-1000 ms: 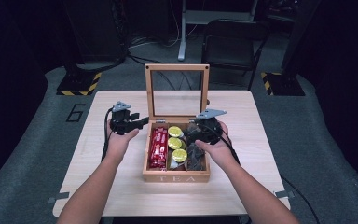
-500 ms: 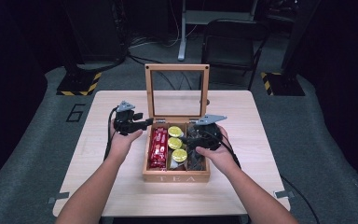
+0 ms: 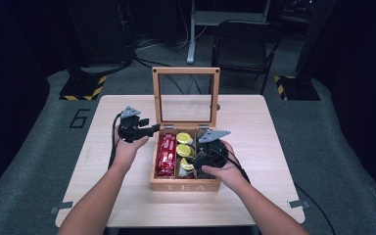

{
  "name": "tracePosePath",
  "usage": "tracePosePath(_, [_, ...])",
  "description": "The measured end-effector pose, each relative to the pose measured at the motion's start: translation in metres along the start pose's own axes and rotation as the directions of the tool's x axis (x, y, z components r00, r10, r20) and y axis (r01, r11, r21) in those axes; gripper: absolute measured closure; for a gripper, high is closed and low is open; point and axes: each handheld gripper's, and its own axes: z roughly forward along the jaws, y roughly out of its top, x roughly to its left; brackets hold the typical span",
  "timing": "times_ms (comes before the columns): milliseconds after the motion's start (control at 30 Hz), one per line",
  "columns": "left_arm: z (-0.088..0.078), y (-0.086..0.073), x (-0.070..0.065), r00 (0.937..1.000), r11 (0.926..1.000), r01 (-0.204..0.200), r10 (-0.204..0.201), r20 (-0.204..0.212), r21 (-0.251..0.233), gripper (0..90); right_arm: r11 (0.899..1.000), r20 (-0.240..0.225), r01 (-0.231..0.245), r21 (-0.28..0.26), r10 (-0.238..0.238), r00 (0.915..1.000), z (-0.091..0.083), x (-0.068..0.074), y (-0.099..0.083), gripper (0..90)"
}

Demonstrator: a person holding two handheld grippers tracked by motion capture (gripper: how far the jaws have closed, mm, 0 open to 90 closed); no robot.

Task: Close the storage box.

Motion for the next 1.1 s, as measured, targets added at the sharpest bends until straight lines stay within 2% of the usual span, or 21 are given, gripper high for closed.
tracePosePath(333, [-0.002, -0.001, 0.001, 1.0, 1.0, -0.003, 0.003, -0.003, 0.0, 41.2, 0.999, -0.033, 0.032, 0.042, -0.03, 0.999, 0.011, 0.012, -0.008, 22.8])
tracePosePath(567, [-0.003, -0.001, 0.003, 0.9998, 0.9998, 0.014, -0.014, -0.01, -0.011, 41.2, 0.998, -0.048, 0.039, 0.055, -0.037, 0.9982, 0.017, 0.015, -0.01, 23.8])
tracePosePath(1100, [-0.004, -0.002, 0.005, 0.9999, 0.9999, 0.012, -0.012, -0.012, -0.008, 41.2, 0.995, -0.04, 0.041, 0.088, -0.037, 0.9985, 0.024, 0.016, -0.011, 29.9])
